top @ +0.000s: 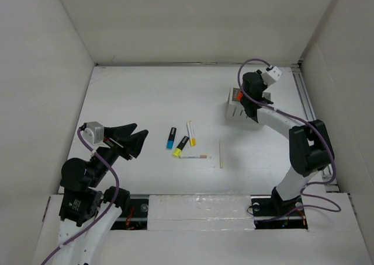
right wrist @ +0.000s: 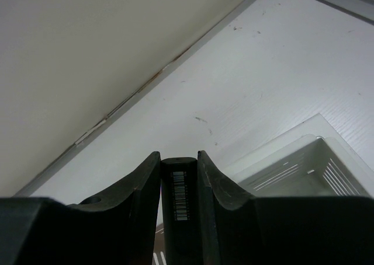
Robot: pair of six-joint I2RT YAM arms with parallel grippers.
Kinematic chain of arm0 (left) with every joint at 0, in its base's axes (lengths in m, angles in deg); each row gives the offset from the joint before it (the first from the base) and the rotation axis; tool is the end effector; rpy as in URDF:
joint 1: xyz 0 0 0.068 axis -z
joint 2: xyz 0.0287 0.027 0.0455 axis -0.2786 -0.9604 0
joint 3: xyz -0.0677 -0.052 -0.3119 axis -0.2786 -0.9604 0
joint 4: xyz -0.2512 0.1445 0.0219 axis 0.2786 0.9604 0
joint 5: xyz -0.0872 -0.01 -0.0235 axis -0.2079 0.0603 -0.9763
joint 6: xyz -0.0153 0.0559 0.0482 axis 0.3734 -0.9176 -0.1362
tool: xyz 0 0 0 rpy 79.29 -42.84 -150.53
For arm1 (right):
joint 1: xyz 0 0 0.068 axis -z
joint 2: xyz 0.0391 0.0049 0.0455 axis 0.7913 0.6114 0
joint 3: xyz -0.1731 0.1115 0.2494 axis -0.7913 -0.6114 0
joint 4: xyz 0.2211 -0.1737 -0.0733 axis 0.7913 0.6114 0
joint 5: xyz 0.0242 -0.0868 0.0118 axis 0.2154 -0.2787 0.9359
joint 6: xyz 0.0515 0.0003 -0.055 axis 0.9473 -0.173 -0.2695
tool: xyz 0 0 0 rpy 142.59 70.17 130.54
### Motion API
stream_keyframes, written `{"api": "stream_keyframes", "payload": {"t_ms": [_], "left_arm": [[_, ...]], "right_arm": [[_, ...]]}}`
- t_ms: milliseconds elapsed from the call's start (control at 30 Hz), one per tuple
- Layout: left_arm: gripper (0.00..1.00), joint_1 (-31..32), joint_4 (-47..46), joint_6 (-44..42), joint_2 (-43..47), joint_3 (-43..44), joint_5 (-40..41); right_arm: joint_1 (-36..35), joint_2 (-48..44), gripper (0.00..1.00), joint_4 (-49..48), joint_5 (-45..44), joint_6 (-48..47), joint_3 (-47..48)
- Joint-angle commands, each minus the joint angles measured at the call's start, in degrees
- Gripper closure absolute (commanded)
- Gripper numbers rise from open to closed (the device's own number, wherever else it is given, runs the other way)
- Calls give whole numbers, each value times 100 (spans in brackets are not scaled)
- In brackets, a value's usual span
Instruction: Organize the desk
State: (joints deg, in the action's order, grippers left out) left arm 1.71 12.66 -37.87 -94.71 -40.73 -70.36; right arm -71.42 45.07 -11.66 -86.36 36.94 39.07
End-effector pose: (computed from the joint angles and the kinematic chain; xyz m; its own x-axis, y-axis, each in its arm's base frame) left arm 0.0465 -0.0371 0.4158 0.1126 -0.3520 -0.9292 0.6572 0.7277 -0.1960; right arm 0.4279 0.0996 0.2952 0.0547 0.4454 -0.8936 0.4943 0.7655 0.4118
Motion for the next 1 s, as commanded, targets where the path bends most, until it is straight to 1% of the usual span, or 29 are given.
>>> {"api": "stream_keyframes", "payload": {"t_ms": [0,67,100,133,233,300,367,433,467,500,533,567,600,667,700,767,800,833,867,900,933,967], "left_arm": [[50,-22,-265,42,-24,-10,-86],[50,-22,-256,42,-15,-1,-103],[50,-22,-265,42,-6,-1,-104],[50,-22,-273,50,2,-10,-112],[50,-22,-282,42,-41,-10,-130],[50,-22,-273,42,-42,-10,-156],[50,-22,-300,50,-33,-18,-130],[50,-22,-282,50,-59,-19,-130],[50,-22,-265,42,-68,-10,-147],[50,-22,-265,42,-68,-1,-148],[50,-22,-282,42,-42,-10,-130],[50,-22,-308,59,-33,-18,-104],[50,-22,-309,51,-33,-27,-95],[50,-22,-256,50,-59,-10,-130],[50,-22,-256,50,-59,-1,-130],[50,-22,-291,50,-15,-10,-104],[50,-22,-291,50,-6,-18,-78],[50,-22,-282,50,-6,-19,-77],[50,-22,-239,42,2,-10,-77],[50,-22,-264,42,46,-10,-77],[50,-22,-265,42,46,-10,-60],[50,-22,-273,42,55,-18,-51]], "right_arm": [[-197,20,80,41,-267,-96,151],[-198,-15,79,33,-267,-88,99],[-250,-59,75,-2,-267,-88,55],[-251,-86,68,-19,-276,-96,11],[-373,-217,55,-98,-294,-17,-121],[-374,-279,52,-125,-198,-26,-182],[-496,-411,47,-116,-162,-26,-183],[-558,-542,47,-90,-74,-17,-218],[-663,-595,49,-81,-13,-9,-226],[-733,-657,59,-81,101,-9,-253],[-812,-735,78,-107,224,-52,-288],[-909,-858,91,-142,364,-105,-323],[-1110,-903,100,-186,661,-201,-349],[-1322,-947,100,-213,1162,-316,-324],[-1575,-921,100,-204,1722,-499,-271],[-1884,-799,100,-38,2069,-641,-26],[-2033,-580,100,59,2314,-711,80],[-2305,-448,99,312,2386,-729,212],[-2438,-298,95,436,2430,-721,326],[-2735,164,79,916,2457,-694,710],[-2738,169,79,921,2457,-694,714],[-2816,456,73,1112,2353,-564,975]]}}
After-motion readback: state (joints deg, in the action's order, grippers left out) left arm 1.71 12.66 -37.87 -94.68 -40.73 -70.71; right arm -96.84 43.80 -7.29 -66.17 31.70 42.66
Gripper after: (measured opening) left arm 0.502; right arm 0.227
